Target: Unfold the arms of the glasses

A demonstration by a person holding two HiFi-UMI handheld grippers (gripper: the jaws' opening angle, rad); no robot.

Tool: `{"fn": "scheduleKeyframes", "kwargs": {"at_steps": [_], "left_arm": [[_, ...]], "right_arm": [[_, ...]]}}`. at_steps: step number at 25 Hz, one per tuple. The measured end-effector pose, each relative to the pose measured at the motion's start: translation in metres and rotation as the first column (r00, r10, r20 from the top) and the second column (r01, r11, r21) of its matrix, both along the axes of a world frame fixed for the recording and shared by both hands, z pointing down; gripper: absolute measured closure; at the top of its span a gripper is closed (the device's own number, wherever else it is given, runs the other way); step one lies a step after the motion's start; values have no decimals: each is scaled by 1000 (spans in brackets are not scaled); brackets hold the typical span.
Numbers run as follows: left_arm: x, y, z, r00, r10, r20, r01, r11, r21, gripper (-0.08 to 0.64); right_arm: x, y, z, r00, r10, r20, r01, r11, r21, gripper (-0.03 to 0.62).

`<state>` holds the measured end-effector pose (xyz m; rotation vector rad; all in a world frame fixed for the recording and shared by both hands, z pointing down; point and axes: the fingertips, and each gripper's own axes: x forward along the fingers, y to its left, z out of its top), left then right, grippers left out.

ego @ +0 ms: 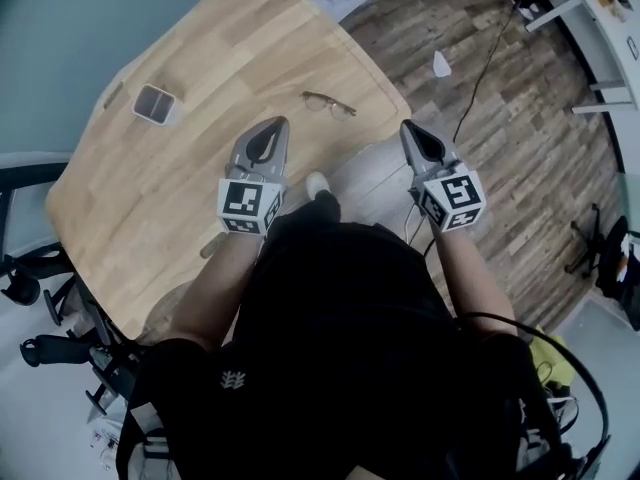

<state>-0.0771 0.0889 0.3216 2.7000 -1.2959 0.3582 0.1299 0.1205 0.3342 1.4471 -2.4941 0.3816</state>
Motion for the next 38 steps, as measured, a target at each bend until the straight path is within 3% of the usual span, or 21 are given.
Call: {"fn": "scheduleKeyframes", "kwargs": {"at_steps": [6,14,22,26,31,38], "left_arm": [[-7,-38,24,999,42,10,-42,999,-35,554],[-23,-66,56,999,-47,12,48,993,-109,554],[-24,-88,78,985,-170,41,174,975,-140,554],[-23,-99,83,982,-184,54,189,972,-138,554],[-32,-101,106,972,-222,71,232,955,-183,554],[-38,-98,127,966,-244,85,257,941,-222,554]], "right_arm": [[-58,-54,46,978,-192,-79,183,977,-113,592],[-96,-103,90,923,-371,-96,349,917,-191,592],[-115,-132,132,838,-531,-122,489,832,-260,592],[-131,-137,152,766,-623,-155,566,769,-297,589],[-144,-136,194,700,-694,-168,601,699,-387,552],[-152,-142,229,653,-719,-238,588,679,-439,551]]}}
